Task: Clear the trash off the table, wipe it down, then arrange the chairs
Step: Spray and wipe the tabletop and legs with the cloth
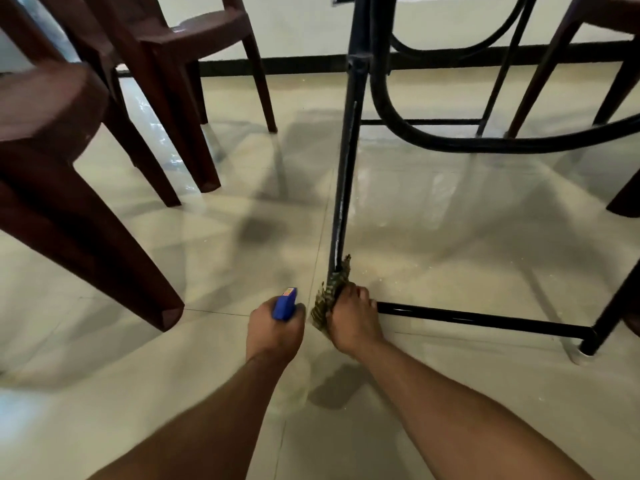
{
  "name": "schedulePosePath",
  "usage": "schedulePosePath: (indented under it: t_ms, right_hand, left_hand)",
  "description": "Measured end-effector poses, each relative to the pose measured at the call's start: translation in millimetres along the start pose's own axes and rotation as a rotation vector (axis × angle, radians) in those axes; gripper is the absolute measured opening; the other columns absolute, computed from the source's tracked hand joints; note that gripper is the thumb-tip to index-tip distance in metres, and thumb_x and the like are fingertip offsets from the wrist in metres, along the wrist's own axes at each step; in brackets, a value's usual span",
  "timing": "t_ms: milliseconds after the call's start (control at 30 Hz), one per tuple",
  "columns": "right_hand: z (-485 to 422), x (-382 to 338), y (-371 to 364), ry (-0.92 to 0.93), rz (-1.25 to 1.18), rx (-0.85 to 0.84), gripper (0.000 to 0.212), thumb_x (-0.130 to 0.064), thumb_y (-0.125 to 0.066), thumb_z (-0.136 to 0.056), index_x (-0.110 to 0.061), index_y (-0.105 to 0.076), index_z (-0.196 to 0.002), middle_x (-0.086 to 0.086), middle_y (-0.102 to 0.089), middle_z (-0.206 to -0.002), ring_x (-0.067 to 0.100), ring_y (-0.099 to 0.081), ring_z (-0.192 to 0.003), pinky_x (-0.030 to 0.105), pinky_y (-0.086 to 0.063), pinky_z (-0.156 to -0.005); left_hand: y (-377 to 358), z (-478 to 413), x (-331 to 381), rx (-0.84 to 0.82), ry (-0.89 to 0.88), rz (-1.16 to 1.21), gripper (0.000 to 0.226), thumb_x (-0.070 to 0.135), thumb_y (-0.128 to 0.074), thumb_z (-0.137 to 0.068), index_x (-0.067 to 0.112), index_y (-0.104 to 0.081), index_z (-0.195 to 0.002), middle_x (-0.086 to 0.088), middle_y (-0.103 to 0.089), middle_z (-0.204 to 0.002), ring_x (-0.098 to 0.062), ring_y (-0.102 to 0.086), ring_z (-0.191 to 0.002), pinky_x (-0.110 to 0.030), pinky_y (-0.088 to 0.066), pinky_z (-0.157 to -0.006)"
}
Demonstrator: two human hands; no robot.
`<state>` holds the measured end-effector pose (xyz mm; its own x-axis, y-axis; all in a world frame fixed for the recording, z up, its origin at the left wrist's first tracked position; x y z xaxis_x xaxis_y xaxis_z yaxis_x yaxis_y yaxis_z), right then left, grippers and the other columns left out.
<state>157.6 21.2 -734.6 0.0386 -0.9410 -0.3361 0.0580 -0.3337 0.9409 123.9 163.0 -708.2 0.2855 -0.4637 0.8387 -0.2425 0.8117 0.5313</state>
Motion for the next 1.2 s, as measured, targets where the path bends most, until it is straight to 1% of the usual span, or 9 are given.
schedulePosePath:
  t_ms: [200, 333, 400, 600, 733, 833, 933, 1067, 1200]
  right_hand:
    - [-10.7, -2.1, 15.6, -0.184, -0.803, 0.272, 0.010, -0.032, -0.069, -0.086, -0.030, -0.061, -0.092, -0.009, -0.069, -0.082, 0.004, -0.066, -0.072, 0.020, -0.051, -0.058]
    - [-15.7, 6.7, -0.8, -0.126, -0.513, 0.142, 0.014, -0.031, -0.048, -0.089, -0.029, -0.061, -0.085, -0.010, -0.069, -0.078, 0.008, -0.067, -0.077, 0.028, -0.054, -0.067]
    - [-24.9, 4.7, 5.0, -0.140, -0.545, 0.151, 0.015, -0.026, -0.052, -0.094, -0.029, -0.060, -0.082, -0.013, -0.063, -0.072, -0.002, -0.063, -0.071, 0.013, -0.045, -0.062]
    - [-31.6, -7.1, 54.2, -0.271, -1.585, 0.127, 0.018, -0.018, -0.059, -0.090, -0.006, -0.066, -0.100, 0.010, -0.065, -0.080, 0.023, -0.063, -0.074, 0.035, -0.052, -0.071]
    - [-35.1, -5.1, 56.5, -0.457, -1.142, -0.011, 0.010, -0.026, -0.063, -0.090, -0.021, -0.071, -0.088, 0.002, -0.074, -0.091, 0.023, -0.068, -0.088, 0.036, -0.056, -0.084]
    - [-44.6, -8.8, 85.7, -0.369, -1.352, 0.190, 0.018, -0.024, -0.065, -0.090, -0.010, -0.075, -0.096, 0.011, -0.076, -0.095, 0.025, -0.073, -0.088, 0.038, -0.058, -0.084]
    - [-44.1, -11.6, 120.8, -0.140, -1.081, 0.480, 0.025, -0.028, -0.084, -0.079, -0.018, -0.073, -0.098, -0.008, -0.075, -0.087, 0.004, -0.071, -0.083, 0.015, -0.053, -0.075]
    - [-34.5, -8.1, 118.9, -0.153, -0.683, 0.093, 0.021, -0.027, -0.066, -0.093, -0.014, -0.069, -0.109, 0.000, -0.069, -0.095, 0.018, -0.067, -0.089, 0.028, -0.055, -0.081]
    - [-22.1, -21.7, 132.4, -0.108, -0.825, 0.481, 0.028, -0.027, -0.067, -0.092, -0.012, -0.061, -0.116, -0.002, -0.060, -0.099, 0.011, -0.055, -0.087, 0.035, -0.052, -0.085]
  left_hand:
    - [-15.6, 1.3, 35.2, -0.180, -0.169, 0.172, 0.014, 0.029, -0.073, -0.088, 0.021, -0.068, -0.078, 0.000, -0.070, -0.068, -0.019, -0.066, -0.063, -0.038, -0.060, -0.063]
    - [-26.4, -1.6, 51.2, -0.251, -0.237, 0.203, 0.020, 0.039, -0.068, -0.082, 0.020, -0.068, -0.077, 0.002, -0.062, -0.059, -0.019, -0.058, -0.057, -0.039, -0.054, -0.056]
    - [-29.7, -2.1, 53.0, -0.285, -0.231, 0.205, 0.027, 0.046, -0.063, -0.078, 0.019, -0.067, -0.075, 0.001, -0.060, -0.058, -0.020, -0.057, -0.055, -0.041, -0.054, -0.054]
    - [-21.6, -0.3, 58.9, -0.275, -0.258, 0.221, 0.014, 0.033, -0.067, -0.092, 0.019, -0.069, -0.090, -0.001, -0.070, -0.071, -0.016, -0.068, -0.064, -0.029, -0.058, -0.062]
    - [-18.3, 1.5, 72.9, -0.237, -0.289, 0.223, 0.021, 0.039, -0.066, -0.086, 0.020, -0.069, -0.079, -0.002, -0.069, -0.064, -0.015, -0.067, -0.058, -0.030, -0.057, -0.057]
    - [-13.5, 4.1, 87.4, -0.187, -0.356, 0.251, 0.021, 0.037, -0.067, -0.090, 0.021, -0.068, -0.075, 0.002, -0.068, -0.064, -0.014, -0.064, -0.056, -0.029, -0.052, -0.053]
    - [-8.9, 0.3, 100.2, -0.119, -0.427, 0.268, 0.026, 0.044, -0.064, -0.086, 0.020, -0.065, -0.074, 0.003, -0.062, -0.060, -0.018, -0.055, -0.054, -0.035, -0.050, -0.054]
    - [-4.3, -0.3, 111.9, -0.109, -0.375, 0.337, 0.021, 0.037, -0.065, -0.079, 0.017, -0.065, -0.072, -0.005, -0.065, -0.061, -0.024, -0.063, -0.056, -0.051, -0.057, -0.057]
    - [3.2, 2.0, 124.1, -0.080, -0.408, 0.355, 0.032, 0.047, -0.064, -0.082, 0.015, -0.063, -0.077, -0.012, -0.062, -0.063, -0.035, -0.059, -0.060, -0.053, -0.054, -0.055]
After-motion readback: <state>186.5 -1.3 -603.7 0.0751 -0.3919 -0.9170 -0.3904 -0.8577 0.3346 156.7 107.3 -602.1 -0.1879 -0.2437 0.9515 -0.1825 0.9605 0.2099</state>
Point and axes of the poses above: each hand's wrist, its own z-axis away from the middle knuckle, its own y-axis out of the back of the hand, x = y × z, the point moved 1 cm from there along -z, towards the middle knuckle
